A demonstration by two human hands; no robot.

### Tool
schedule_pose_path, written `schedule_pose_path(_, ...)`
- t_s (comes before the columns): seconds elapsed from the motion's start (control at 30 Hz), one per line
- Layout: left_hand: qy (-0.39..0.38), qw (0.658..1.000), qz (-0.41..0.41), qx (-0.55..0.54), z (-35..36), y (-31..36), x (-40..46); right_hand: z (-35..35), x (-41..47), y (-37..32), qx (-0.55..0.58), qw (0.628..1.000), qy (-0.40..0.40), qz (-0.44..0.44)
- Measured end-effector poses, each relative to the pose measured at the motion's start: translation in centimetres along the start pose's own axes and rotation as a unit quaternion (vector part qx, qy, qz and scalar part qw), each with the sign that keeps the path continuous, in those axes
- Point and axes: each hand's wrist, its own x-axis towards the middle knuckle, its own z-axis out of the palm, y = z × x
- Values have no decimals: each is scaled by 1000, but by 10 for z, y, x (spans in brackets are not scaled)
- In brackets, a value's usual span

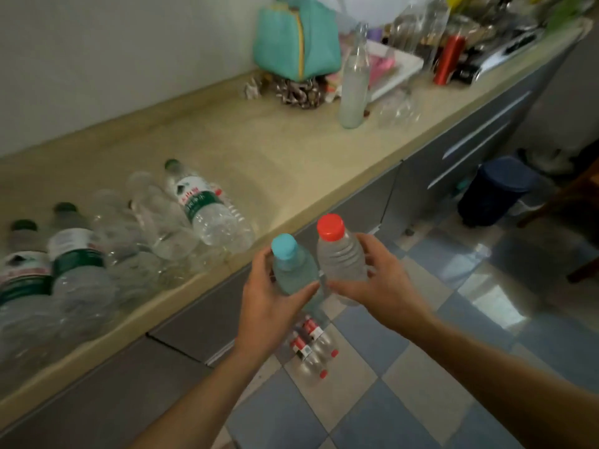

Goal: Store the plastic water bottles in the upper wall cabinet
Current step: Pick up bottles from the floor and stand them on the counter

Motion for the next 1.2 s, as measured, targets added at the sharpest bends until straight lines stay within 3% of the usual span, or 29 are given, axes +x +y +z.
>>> schedule_pose_path(0.27,54,985,149,-60,-128,212,18,-26,-2,-228,15,988,-20,-151)
schedule_pose_path(0.53,96,949,299,-35,-308,362,2,51,-28,-446,42,952,-14,-303)
schedule_pose_path(0.83,200,900,383,52,-522,447,-53,199,-68,-627,132,892,-83,-424)
schedule_pose_path(0.97,281,878,372,110,-604,464,-65,258,-70,-686,154,872,-101,-453)
schedule_pose_path(1.2,392,843,351,111,-699,480,-44,339,-37,-769,193,854,-125,-466)
